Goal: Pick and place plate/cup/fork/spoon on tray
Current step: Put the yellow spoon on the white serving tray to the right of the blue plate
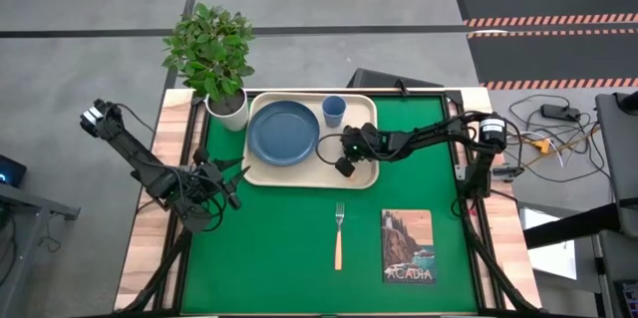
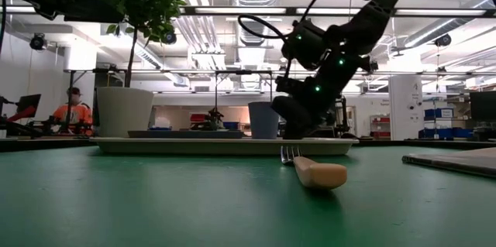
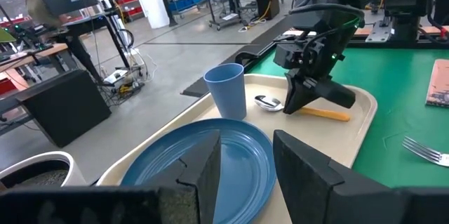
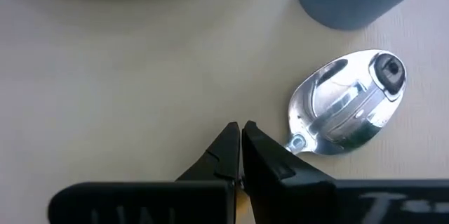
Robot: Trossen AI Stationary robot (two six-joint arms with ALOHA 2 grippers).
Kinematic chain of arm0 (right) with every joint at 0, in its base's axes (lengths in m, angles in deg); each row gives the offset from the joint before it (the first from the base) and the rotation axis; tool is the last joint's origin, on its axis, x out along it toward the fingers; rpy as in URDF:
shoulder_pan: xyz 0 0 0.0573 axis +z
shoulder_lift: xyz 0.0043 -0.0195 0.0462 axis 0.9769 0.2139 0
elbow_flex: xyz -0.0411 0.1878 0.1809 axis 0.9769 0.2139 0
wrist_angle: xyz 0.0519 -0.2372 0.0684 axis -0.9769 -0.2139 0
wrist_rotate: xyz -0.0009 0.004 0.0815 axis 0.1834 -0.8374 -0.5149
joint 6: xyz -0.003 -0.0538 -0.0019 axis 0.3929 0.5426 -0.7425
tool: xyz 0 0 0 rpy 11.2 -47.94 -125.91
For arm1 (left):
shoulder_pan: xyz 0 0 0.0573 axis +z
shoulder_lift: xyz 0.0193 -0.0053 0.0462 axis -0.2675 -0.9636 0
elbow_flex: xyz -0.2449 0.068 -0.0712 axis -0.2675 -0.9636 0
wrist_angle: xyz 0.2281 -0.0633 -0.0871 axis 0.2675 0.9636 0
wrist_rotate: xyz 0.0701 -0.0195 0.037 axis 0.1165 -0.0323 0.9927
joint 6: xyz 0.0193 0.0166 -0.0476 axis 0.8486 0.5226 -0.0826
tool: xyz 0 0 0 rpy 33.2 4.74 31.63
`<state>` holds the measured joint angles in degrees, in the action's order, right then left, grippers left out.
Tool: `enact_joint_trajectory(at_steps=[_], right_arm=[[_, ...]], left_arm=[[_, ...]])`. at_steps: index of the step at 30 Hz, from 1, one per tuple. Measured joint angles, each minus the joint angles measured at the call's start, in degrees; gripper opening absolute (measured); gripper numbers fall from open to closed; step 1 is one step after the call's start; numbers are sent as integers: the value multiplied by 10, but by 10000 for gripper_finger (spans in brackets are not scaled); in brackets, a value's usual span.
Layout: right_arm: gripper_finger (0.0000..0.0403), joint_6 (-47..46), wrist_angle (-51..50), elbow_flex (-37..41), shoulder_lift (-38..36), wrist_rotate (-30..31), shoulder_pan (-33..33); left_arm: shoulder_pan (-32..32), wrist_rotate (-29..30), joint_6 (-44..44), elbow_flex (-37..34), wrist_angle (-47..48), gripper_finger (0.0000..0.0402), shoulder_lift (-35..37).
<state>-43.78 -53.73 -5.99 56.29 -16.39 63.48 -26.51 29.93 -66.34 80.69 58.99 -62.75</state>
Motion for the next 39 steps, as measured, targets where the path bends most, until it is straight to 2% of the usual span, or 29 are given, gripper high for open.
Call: enact_joint_trajectory(at_steps=[20, 24, 30, 39], right_arm=[[8, 78, -99, -4, -24, -2, -5], [8, 63, -97, -4, -38, -11, -4], [8, 22, -94, -4, -47, -79, -1], [9, 2, -90, -2, -47, -75, -1]], left_arm=[[0, 0, 0, 0, 0, 114, 0], [0, 0, 0, 0, 0, 114, 0], [0, 0, 0, 0, 0, 114, 0], [0, 0, 0, 0, 0, 114, 0]])
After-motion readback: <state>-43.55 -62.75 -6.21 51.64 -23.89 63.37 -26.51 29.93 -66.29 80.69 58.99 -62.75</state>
